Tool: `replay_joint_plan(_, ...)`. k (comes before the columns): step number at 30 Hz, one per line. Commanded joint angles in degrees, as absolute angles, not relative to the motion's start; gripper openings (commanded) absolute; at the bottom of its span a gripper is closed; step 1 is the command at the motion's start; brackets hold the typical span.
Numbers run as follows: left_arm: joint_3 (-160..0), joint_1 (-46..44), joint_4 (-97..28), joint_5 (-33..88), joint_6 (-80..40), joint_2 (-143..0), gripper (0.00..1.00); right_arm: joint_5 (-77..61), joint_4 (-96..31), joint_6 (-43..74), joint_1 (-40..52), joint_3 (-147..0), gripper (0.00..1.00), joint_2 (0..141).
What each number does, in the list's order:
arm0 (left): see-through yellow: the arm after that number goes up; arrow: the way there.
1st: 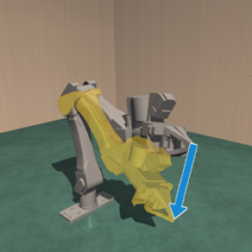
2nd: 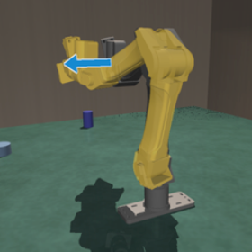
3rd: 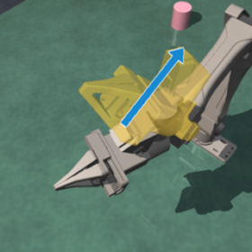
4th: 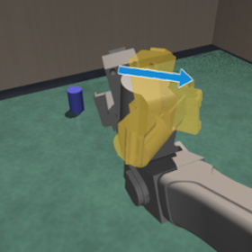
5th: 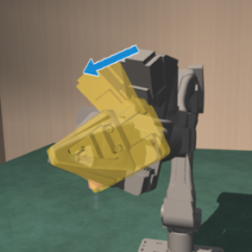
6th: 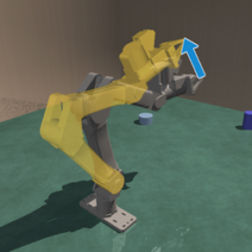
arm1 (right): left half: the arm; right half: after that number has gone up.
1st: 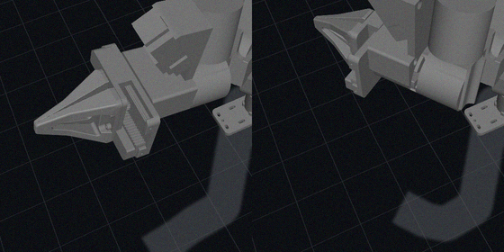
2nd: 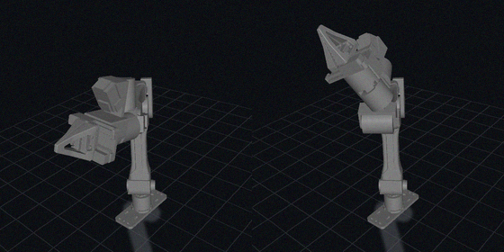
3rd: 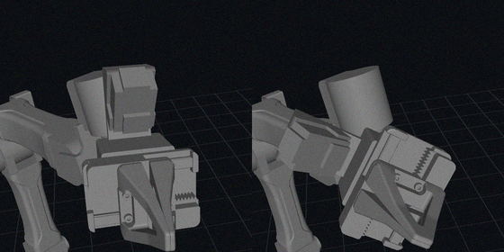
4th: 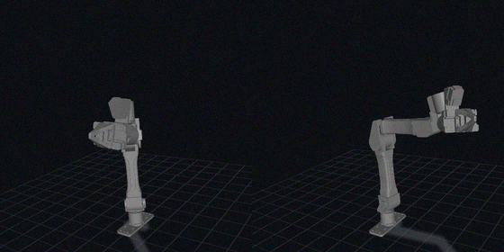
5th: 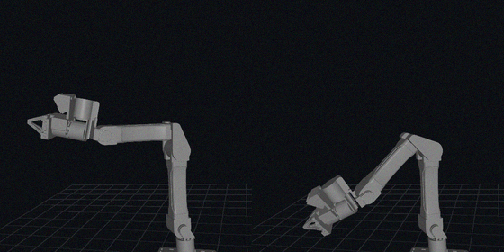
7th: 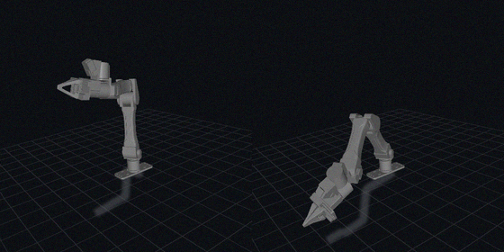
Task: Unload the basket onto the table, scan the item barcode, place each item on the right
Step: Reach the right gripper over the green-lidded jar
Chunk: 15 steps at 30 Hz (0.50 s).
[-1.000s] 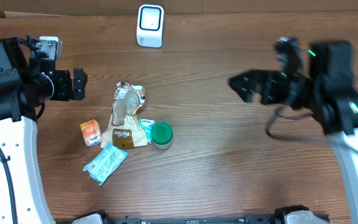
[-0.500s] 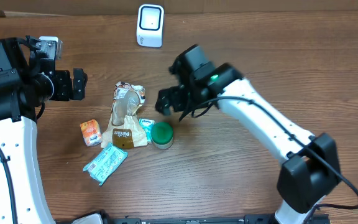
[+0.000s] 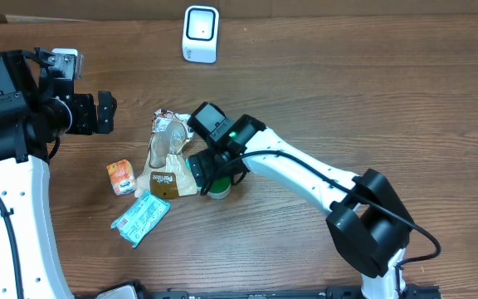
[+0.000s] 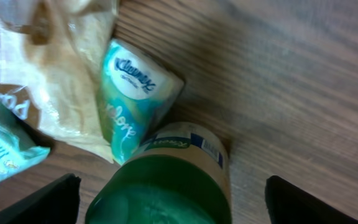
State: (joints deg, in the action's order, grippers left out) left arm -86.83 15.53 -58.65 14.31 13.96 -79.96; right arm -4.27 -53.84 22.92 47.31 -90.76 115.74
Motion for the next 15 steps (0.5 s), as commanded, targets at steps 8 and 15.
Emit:
replay_joint_plan(8, -87.13, 15.94, -58.46, 14.17, 15.25, -80.14, 1.0, -2.57, -58.41, 27.07, 47.35, -92.01, 0.68, 116.4)
replay_joint_plan(15, -87.13, 15.94, -58.46, 14.17, 15.25, -80.14, 1.0, -2.39, -65.39, 23.2, 40.69, -96.23, 0.56, 114.93)
